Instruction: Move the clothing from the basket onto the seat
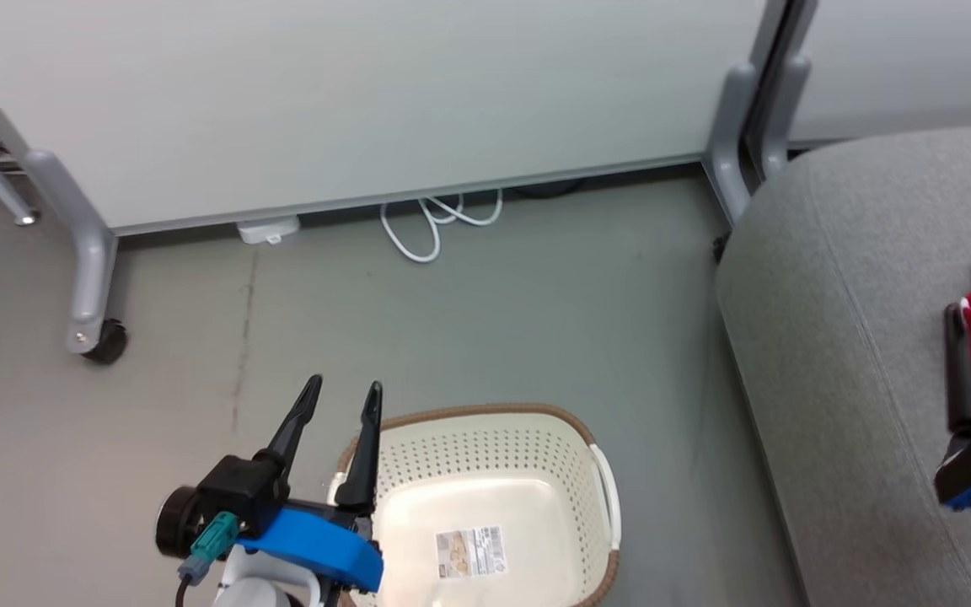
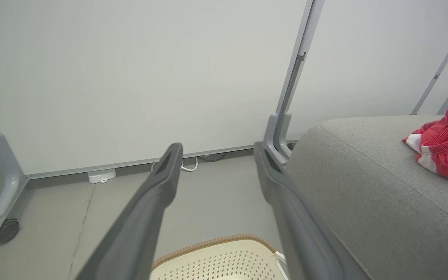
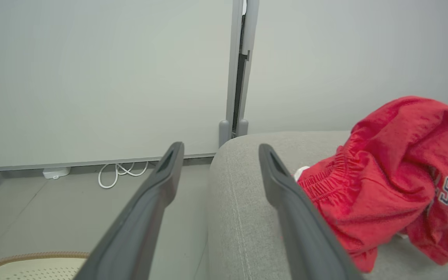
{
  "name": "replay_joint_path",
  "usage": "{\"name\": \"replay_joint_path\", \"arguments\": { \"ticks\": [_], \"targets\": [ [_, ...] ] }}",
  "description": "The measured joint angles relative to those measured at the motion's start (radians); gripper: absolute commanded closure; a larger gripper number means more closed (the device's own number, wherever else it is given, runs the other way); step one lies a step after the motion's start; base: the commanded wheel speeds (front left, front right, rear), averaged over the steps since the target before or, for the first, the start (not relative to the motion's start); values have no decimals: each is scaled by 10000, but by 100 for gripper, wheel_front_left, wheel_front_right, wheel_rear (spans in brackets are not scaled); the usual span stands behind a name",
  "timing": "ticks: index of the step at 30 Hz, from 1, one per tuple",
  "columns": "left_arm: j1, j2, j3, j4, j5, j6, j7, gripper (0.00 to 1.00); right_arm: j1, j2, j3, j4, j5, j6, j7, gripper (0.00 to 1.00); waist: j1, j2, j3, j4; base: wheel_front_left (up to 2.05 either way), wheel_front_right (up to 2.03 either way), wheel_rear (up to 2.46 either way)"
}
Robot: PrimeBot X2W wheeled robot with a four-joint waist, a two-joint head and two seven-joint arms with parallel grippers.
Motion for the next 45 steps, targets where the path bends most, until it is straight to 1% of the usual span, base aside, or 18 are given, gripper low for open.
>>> {"name": "replay_joint_path", "arguments": {
  "ticks": [4,9,16,25,45],
  "targets": [
    [317,-29,376,186,-2,0,0,0,768,579,221,-754,-305,0,150,0,0,0,-408,409,0,0,0],
    [702,-65,894,326,54,0,0,0,1471,1306,600,-1266,-491,0,201,0,0,0,-882,806,0,0,0],
    [941,-96,1287,495,148,0,0,0,1991,1883,1076,-1476,-546,0,94,0,1,0,-1291,1127,0,0,0],
    [1001,-148,1406,731,153,0,2,0,2390,2132,1331,-1137,-420,0,-82,0,1,0,-1452,1201,0,0,0],
    [1045,-180,1348,769,109,0,2,0,2394,2180,1346,-723,-328,0,-176,0,2,0,-1464,1188,0,0,0]
  ]
}}
